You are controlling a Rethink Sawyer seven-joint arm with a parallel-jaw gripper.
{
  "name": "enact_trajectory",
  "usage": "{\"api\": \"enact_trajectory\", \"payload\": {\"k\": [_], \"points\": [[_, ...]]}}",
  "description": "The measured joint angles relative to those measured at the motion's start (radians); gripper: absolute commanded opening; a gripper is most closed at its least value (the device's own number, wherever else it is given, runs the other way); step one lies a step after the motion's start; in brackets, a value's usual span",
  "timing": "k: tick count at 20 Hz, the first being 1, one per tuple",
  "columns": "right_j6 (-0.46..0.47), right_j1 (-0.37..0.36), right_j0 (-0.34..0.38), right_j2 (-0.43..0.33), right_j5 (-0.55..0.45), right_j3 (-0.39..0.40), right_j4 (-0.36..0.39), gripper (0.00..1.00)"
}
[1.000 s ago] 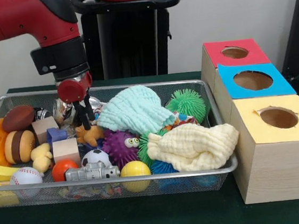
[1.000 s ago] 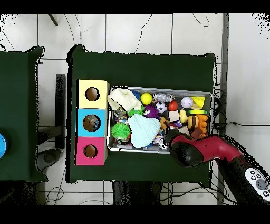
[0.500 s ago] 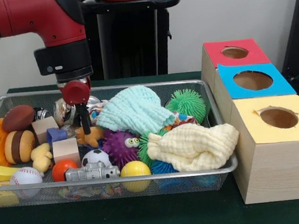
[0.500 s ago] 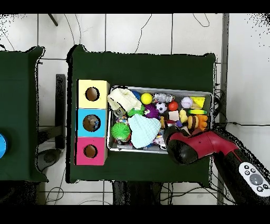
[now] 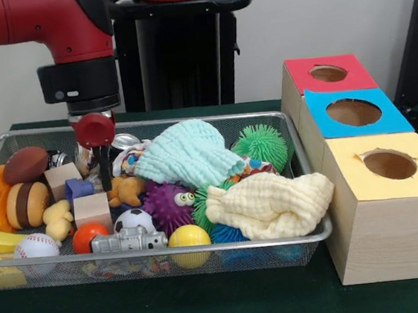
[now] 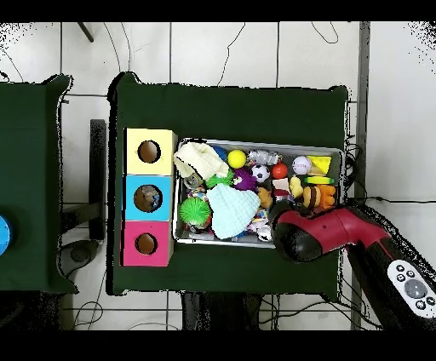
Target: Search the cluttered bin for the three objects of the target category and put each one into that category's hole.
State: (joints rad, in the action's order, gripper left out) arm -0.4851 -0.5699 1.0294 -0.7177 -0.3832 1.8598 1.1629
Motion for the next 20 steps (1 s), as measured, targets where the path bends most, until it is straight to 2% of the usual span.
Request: {"api": "enact_trajectory", "payload": {"k": [10,20], "points": [[0.0,-0.001,-0.014,0.038,0.0,-0.038,0.006,1.0],[0.0,0.006,-0.02,0.07,-0.001,-0.044,-0.004,1.0]]}}
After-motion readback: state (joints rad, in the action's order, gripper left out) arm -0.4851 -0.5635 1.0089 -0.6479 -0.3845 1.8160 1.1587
